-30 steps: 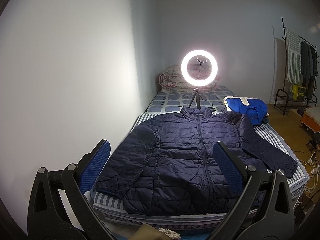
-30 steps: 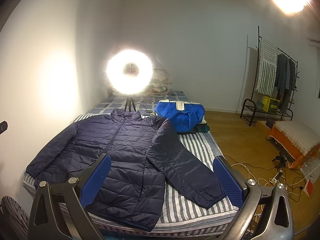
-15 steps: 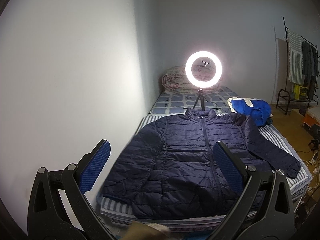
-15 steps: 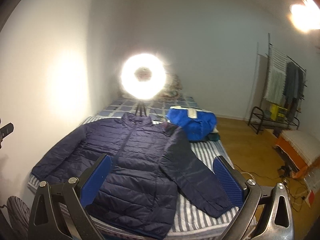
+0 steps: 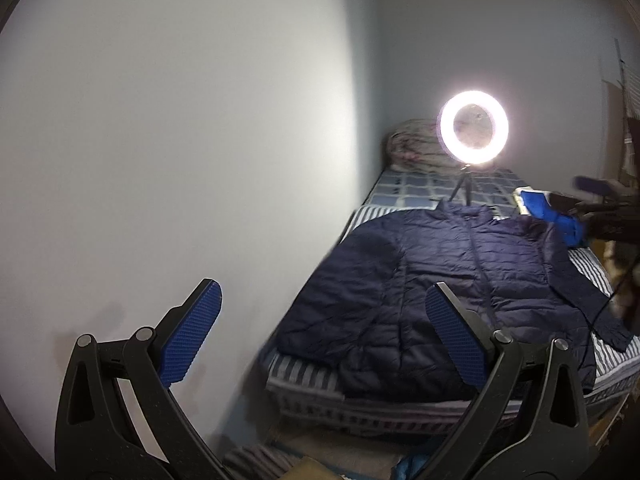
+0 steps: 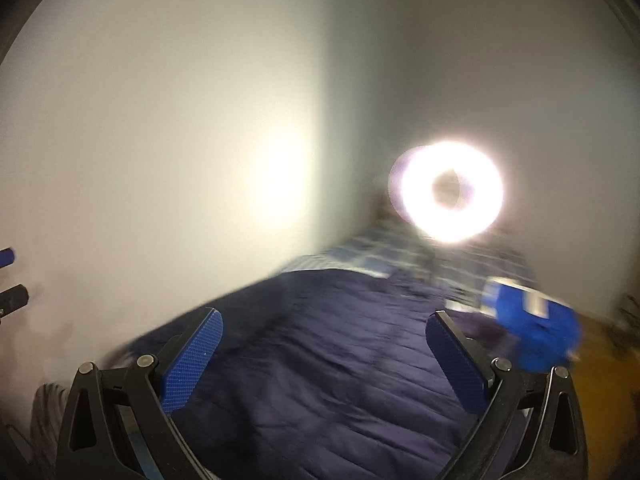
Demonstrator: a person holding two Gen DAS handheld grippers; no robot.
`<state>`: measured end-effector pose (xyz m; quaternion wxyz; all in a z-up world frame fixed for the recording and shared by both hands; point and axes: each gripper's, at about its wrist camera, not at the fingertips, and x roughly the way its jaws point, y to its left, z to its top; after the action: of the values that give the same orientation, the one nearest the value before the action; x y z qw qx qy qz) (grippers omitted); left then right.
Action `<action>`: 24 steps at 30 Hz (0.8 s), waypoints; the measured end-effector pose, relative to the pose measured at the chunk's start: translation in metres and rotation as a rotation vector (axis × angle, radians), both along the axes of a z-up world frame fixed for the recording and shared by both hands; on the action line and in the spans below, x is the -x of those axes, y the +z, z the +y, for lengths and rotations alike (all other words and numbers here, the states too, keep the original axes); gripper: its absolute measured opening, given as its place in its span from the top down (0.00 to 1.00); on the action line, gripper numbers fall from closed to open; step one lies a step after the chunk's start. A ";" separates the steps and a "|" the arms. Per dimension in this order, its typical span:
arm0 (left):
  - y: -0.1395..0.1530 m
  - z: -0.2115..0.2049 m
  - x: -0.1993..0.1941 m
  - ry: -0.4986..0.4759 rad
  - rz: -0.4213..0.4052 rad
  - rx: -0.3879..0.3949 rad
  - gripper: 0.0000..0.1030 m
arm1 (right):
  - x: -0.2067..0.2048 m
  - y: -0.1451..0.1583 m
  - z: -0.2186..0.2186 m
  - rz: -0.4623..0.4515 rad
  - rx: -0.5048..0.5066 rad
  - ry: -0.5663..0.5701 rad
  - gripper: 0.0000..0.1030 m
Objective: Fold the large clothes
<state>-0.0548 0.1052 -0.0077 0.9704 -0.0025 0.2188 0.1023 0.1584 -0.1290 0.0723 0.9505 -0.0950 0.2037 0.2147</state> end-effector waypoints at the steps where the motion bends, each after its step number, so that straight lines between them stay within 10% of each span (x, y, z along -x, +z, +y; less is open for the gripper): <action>1: -0.004 0.003 0.003 0.010 0.011 0.014 0.00 | -0.006 -0.006 0.014 0.020 0.008 0.050 0.02; 11: -0.035 0.019 0.024 0.067 0.109 0.077 0.07 | -0.024 -0.109 0.179 0.299 0.201 0.515 0.24; 24: -0.050 0.050 0.043 0.158 0.161 0.136 0.23 | -0.046 -0.246 0.319 0.565 0.381 0.662 0.38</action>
<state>-0.0976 0.1557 -0.0581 0.9363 -0.0771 0.3015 0.1630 0.2045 0.1905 -0.1736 0.7038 -0.2655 0.4489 0.4823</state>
